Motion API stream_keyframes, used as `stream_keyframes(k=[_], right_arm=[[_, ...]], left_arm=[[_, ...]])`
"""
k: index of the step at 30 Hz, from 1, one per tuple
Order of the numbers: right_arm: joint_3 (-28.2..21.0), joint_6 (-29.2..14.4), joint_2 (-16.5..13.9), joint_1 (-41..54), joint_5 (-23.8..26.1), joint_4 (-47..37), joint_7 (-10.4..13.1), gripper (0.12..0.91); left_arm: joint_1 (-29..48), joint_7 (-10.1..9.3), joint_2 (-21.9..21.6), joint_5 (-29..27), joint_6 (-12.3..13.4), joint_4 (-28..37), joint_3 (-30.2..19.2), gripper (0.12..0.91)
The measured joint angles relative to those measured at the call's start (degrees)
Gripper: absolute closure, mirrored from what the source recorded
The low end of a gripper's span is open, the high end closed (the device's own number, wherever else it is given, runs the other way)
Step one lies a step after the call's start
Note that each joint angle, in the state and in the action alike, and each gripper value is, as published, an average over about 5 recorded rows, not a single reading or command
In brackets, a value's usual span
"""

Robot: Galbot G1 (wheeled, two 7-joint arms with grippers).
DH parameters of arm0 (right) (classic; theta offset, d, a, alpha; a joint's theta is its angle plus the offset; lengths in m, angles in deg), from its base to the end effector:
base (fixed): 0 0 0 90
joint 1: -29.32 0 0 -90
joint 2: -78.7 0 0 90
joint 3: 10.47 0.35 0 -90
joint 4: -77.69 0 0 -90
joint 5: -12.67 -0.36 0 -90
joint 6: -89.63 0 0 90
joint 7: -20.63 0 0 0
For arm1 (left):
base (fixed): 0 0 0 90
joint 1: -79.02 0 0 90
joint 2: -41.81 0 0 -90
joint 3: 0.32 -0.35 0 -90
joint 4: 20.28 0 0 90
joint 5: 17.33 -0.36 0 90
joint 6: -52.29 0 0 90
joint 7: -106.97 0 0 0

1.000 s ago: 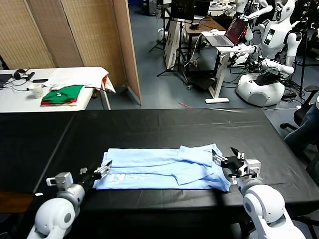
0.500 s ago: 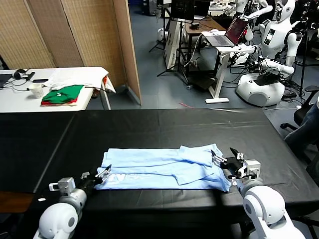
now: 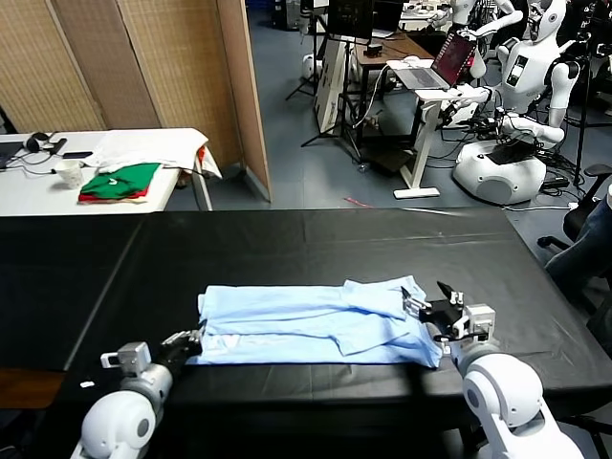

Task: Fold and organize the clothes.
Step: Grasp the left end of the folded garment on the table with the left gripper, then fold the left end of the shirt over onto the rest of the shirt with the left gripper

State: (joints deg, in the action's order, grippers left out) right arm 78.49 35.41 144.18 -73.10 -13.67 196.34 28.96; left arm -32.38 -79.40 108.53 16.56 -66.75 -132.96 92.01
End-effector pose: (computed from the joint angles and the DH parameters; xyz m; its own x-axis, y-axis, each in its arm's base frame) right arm 0.2733 -0.0684 -0.2279 -0.9207 -0.0791 0.3821 -0.0947 0.9953 -0.0220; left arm 0.2402 0.0959 -0.2967 -0.8679 0.0896 0.4886 0.0209 0.9893 -0.1443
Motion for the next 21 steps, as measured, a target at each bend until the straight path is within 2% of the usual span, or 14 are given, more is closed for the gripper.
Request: stream_keyframes(k=[3, 7, 12, 17, 21], right_arm=[[0.3, -0.1, 0.3, -0.1, 0.0, -0.1, 0.2, 0.118], [0.7, -0.4, 0.7, -0.3, 0.0, -0.3, 0.3, 0.118], [1.0, -0.7, 1.1, -0.4, 0.0, -0.8, 0.5, 0.118], [1.4, -2.1, 1.6, -1.0, 0.1, -0.9, 0.6, 0.118], [2.1, -3.9, 2.1, -1.9, 0.5, -0.8, 0.3, 0.118]], left_arm=[[-0.1, 0.85, -0.5, -4.4, 0.7, 0.3, 0.3, 0.866], [-0.3, 1.74, -1.8, -11.6, 3.0, 1.3, 1.3, 0.866], [-0.8, 0.90, -4.6, -18.5, 5.5, 2.5, 3.1, 0.866], [-1.6, 0.16, -7.8, -19.4, 6.0, 2.4, 4.7, 0.866], [-1.8, -1.36, -8.4, -16.2, 5.4, 0.7, 4.6, 0.866]])
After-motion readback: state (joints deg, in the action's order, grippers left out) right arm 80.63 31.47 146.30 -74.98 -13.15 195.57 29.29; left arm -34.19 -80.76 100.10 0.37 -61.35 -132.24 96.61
